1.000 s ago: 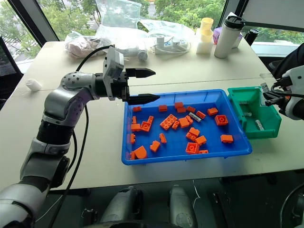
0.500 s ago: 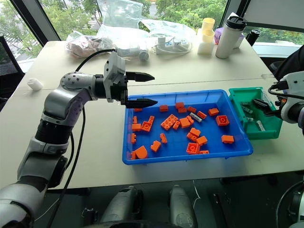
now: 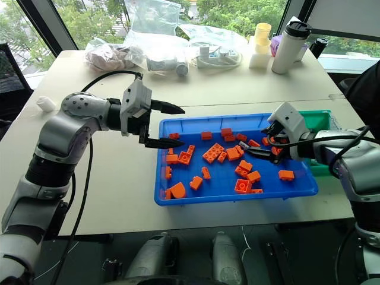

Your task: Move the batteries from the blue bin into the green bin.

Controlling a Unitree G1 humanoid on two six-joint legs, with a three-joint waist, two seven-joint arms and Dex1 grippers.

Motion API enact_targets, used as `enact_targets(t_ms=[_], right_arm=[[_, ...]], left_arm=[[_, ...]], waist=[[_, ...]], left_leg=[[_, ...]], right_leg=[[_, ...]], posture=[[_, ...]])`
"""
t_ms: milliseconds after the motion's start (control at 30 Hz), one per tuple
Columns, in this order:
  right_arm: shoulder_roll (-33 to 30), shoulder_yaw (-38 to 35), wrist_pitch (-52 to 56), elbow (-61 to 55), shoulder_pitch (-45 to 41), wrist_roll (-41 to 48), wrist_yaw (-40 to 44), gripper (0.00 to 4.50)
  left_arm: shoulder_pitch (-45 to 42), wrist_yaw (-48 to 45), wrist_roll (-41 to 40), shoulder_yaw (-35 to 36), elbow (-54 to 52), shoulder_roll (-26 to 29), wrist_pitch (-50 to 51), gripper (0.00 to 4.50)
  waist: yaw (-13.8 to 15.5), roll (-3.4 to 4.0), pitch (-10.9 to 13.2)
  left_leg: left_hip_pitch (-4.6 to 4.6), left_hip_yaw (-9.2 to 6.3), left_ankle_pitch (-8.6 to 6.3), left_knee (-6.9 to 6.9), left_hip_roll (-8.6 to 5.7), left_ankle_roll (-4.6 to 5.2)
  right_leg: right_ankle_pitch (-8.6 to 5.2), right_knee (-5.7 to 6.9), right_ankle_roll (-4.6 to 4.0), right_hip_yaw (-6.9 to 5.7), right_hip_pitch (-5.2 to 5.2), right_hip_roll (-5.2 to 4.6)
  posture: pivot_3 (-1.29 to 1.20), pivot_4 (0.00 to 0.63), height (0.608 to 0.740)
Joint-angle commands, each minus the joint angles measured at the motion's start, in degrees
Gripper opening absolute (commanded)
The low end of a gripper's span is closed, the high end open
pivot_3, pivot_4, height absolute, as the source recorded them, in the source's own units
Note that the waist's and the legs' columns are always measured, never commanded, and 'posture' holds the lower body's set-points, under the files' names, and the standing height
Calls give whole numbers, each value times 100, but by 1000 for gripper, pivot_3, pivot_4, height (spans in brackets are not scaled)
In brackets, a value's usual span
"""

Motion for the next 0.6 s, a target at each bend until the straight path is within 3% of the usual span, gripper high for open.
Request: enact_targets(t_ms=[33,600], right_arm=[[192,264,-186,170,-199,-134,-9,4478],[192,777,-769,1020,-426,-881,108,4478]], left_arm=[[69,120,11,86,-184,4,13,4500],[158,211,-22,83,-306,-37,92,4500]], waist=[[-19,0,0],[-20,0,0]], left_leg=[[0,0,0,-1,0,0],[0,0,0,-1,0,0]], right_leg=[[0,2,0,0,-3,0],[0,4,0,0,-6,1]], posture=[[0,150,740],[0,150,740]])
